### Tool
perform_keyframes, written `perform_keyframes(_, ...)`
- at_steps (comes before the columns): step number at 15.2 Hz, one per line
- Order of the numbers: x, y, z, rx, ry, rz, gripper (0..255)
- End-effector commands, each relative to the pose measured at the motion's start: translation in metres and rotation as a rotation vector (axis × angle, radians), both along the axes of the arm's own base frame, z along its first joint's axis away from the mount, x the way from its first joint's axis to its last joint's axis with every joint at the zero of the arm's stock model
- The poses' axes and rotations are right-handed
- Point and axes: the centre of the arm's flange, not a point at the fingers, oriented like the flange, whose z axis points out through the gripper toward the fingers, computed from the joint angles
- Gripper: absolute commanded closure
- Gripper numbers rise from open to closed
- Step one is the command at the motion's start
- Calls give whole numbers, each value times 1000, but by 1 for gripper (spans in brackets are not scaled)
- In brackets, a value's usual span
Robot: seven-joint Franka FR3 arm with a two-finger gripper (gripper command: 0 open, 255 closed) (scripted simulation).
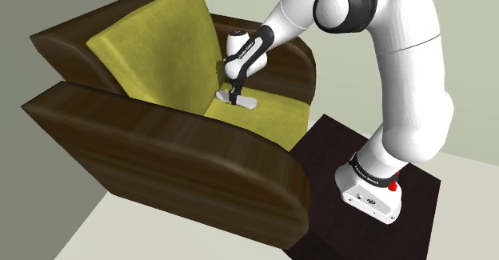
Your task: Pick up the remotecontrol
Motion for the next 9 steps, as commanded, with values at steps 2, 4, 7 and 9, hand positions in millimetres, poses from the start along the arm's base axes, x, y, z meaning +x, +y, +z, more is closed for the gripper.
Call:
perform_keyframes(2,1,0,17,0,0,0,255)
perform_keyframes(4,1,0,27,0,0,0,255)
perform_keyframes(7,1,0,43,0,0,0,255)
perform_keyframes(9,1,0,49,0,0,0,255)
